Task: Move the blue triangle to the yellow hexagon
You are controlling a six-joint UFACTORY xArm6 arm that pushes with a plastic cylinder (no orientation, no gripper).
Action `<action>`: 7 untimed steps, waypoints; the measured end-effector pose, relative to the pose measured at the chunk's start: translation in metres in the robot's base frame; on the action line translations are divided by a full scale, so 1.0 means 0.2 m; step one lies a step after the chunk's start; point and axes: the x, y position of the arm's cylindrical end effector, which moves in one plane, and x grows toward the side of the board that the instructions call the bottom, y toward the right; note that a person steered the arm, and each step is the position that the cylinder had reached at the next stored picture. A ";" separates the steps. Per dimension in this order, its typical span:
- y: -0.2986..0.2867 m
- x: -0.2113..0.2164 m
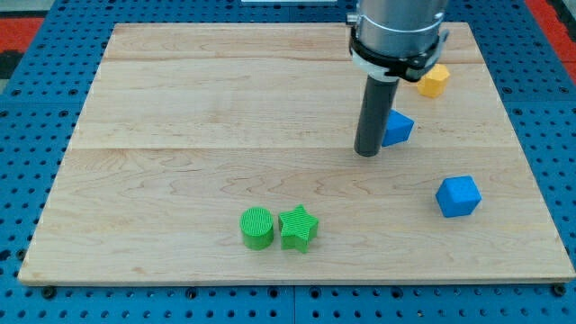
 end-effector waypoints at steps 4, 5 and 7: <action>0.37 -0.09; 0.39 0.06; 0.48 -0.02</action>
